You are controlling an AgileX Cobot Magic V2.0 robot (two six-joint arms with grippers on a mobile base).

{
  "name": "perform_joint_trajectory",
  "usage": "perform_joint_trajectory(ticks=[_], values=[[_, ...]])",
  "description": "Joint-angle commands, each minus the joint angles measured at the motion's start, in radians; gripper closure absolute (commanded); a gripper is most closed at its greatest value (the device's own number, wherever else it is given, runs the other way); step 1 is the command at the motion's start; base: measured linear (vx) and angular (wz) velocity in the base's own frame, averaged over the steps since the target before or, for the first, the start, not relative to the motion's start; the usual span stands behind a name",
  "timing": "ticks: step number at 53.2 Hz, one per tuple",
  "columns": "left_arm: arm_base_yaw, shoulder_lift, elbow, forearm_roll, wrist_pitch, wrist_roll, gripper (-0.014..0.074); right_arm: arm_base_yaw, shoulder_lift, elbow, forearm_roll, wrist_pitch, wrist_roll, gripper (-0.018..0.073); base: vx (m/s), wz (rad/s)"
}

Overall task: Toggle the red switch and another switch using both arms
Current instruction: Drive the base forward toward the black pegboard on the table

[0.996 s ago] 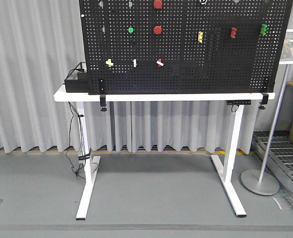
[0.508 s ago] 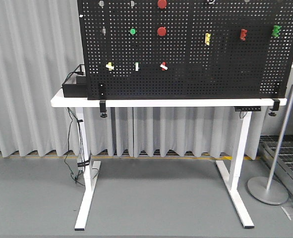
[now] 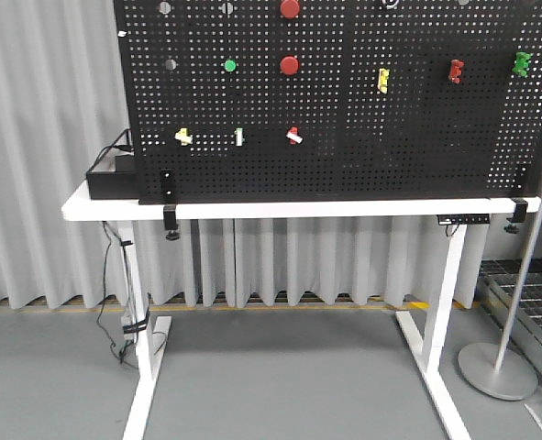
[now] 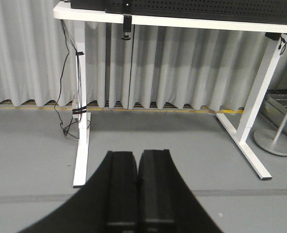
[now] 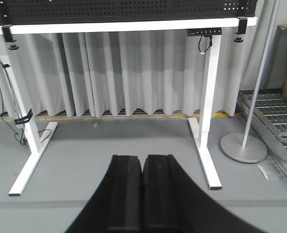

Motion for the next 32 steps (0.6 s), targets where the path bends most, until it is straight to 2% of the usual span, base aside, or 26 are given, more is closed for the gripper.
perform_joint_trajectory(ticks=[1, 32], values=[[0.002, -0.009, 0.019, -0.005, -0.080, -0.006, 0.0594, -0.006, -0.009, 0.005, -0.010, -0.083, -0.005, 0.0566, 0.27, -0.06], [0.002, -0.009, 0.019, -0.005, -0.080, -0.006, 0.0594, -0.006, -0.009, 0.005, -0.010, -0.083, -0.005, 0.0566, 0.35, -0.03]])
